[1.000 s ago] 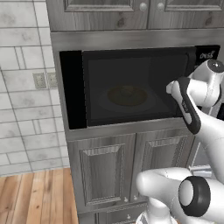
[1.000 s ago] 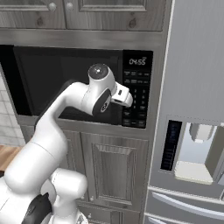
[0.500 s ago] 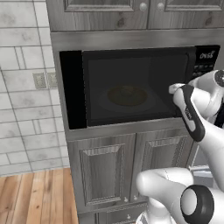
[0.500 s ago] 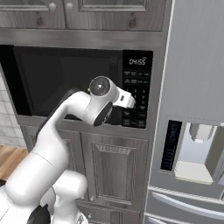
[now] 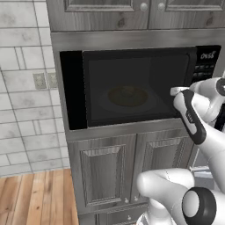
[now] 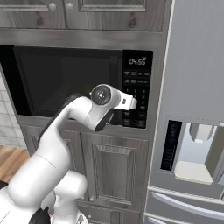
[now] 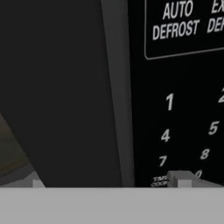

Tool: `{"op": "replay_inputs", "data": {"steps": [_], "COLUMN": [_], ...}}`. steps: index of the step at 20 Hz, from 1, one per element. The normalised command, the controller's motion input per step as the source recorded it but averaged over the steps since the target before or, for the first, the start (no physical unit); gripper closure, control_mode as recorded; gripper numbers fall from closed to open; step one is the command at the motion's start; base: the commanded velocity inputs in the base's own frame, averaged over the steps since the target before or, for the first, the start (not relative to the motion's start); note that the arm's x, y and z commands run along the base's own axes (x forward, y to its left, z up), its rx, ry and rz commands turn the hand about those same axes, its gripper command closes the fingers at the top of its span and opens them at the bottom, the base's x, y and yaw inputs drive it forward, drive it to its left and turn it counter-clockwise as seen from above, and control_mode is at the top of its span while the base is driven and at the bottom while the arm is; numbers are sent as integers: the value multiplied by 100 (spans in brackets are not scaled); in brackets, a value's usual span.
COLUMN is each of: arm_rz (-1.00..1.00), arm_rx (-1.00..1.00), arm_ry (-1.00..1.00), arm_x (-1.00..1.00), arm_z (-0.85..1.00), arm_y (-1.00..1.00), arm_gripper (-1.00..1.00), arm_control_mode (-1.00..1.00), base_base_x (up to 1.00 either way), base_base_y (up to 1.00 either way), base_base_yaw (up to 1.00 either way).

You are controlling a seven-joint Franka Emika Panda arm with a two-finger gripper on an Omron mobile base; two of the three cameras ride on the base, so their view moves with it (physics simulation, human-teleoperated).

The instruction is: Retrieve the reheated potato from the microwave, then place the potato, cheese, and condiment on the cutting board.

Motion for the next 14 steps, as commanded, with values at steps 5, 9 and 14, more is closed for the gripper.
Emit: {"op": "replay_inputs", "data": {"steps": [5, 9, 14], "arm_rz": [0, 0, 0], "arm_rx": [8, 11, 14], "arm_ry": [0, 1, 3], "arm_x": [58, 60, 52], "arm_z": [0, -3, -2], "arm_y": [0, 11, 12], "arm_gripper": [-100, 100, 100], "arm_control_mode": [-100, -100, -100], "base_base_x": [0, 0, 0], "base_base_y": [0, 0, 0], "base_base_yaw": [0, 0, 0]}}
